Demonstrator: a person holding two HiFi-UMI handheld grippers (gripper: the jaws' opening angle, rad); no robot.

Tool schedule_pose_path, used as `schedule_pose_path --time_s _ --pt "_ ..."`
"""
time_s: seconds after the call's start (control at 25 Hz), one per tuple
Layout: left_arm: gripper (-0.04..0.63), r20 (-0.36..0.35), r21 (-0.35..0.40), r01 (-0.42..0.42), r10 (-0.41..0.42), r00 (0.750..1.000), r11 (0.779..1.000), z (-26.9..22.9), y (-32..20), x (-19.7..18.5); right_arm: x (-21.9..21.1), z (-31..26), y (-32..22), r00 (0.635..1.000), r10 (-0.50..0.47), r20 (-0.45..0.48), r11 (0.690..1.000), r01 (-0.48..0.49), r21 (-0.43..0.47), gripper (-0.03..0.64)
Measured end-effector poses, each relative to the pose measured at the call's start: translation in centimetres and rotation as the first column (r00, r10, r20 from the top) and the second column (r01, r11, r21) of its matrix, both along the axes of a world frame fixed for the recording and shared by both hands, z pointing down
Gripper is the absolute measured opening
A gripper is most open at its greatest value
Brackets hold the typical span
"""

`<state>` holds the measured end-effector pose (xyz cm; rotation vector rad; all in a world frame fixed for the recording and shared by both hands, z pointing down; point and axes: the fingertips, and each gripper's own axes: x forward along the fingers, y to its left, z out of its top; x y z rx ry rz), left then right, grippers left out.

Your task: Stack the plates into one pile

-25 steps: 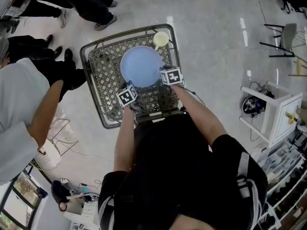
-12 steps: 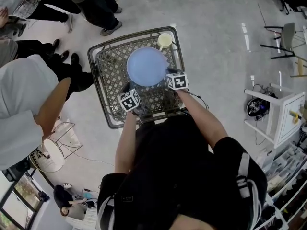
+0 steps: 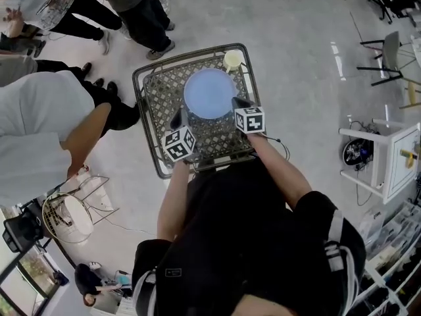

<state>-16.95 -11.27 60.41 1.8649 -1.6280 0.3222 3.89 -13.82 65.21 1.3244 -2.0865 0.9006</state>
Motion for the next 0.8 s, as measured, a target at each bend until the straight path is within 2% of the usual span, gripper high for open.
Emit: schedule_pose_path --time_s 0.24,0.4,0.64,0.8 --pt "0.015 -0.011 0.176 -0.013 0.015 1.000 0.984 -8.1 -0.2 -0.8 -1.8 -7.0 0.7 0.999 -0.021 0.036 0.989 0.015 0.146 0.009" --pt "0.015 -0.030 0.237 -0.022 0.030 0.999 0.971 -12.0 1.1 -0.8 -2.7 -11.8 1.6 0.996 -0.030 0.080 0.973 0.011 0.233 0.011" --pt "0.015 0.028 0.339 -0.051 0.044 0.999 0.940 -16.6 2.9 -0.1 -3.0 -18.6 3.2 0.990 -0.018 0.140 0.933 -0.034 0.358 0.010" --pt "0.015 0.015 0.365 -0.044 0.041 0.999 0.930 -17.7 3.9 0.4 -3.6 -21.9 4.8 0.989 -0.033 0.146 0.902 -0.033 0.431 0.010"
